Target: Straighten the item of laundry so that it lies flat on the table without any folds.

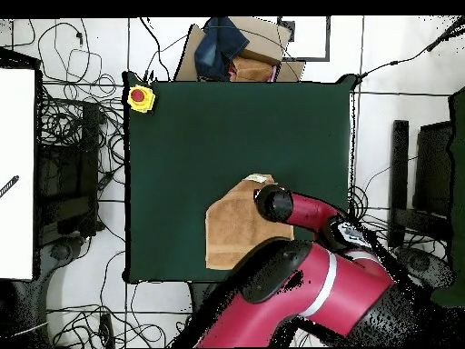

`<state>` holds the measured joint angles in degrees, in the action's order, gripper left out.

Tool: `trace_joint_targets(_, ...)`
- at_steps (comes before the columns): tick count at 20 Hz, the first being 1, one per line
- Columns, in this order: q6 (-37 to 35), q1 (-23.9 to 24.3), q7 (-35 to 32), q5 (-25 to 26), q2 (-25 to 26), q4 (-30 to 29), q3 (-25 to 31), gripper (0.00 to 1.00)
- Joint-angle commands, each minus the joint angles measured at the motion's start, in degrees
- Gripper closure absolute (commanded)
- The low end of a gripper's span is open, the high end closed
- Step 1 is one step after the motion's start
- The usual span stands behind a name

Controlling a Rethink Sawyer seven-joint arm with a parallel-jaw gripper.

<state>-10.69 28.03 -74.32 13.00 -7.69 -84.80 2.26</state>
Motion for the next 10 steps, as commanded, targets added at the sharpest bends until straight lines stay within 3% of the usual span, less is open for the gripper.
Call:
trace_joint_targets(1,-0.15,2.98,-10.55,-1.39,-1.55,-3.9,2.41,1.0)
trace_joint_targets(5,1.2,0.57,-12.35,-1.38,-2.73,-4.7,0.19,1.0)
trace_joint_targets(10,2.16,0.92,-12.34,-1.06,-2.2,-4.5,-0.12,1.0)
